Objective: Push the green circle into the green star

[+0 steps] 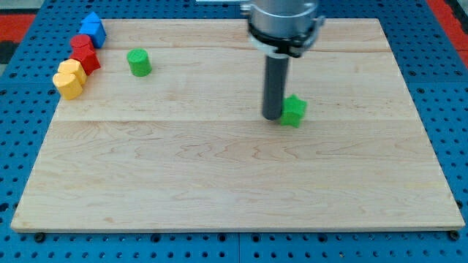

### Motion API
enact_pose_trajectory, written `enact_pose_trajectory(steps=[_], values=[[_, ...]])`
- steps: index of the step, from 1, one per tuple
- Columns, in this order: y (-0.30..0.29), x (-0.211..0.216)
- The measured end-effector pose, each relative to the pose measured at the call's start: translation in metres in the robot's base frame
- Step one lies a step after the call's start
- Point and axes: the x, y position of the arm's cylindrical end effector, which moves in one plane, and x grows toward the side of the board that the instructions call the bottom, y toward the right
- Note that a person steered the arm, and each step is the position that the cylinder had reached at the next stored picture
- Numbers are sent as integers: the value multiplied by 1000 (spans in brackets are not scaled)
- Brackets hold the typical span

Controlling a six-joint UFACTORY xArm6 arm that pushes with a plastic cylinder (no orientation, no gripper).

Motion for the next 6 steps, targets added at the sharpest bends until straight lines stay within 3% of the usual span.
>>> enact_pose_trajectory(steps=[1,3,4,6], values=[[40,13],[92,0],[84,-9],[-94,-3]])
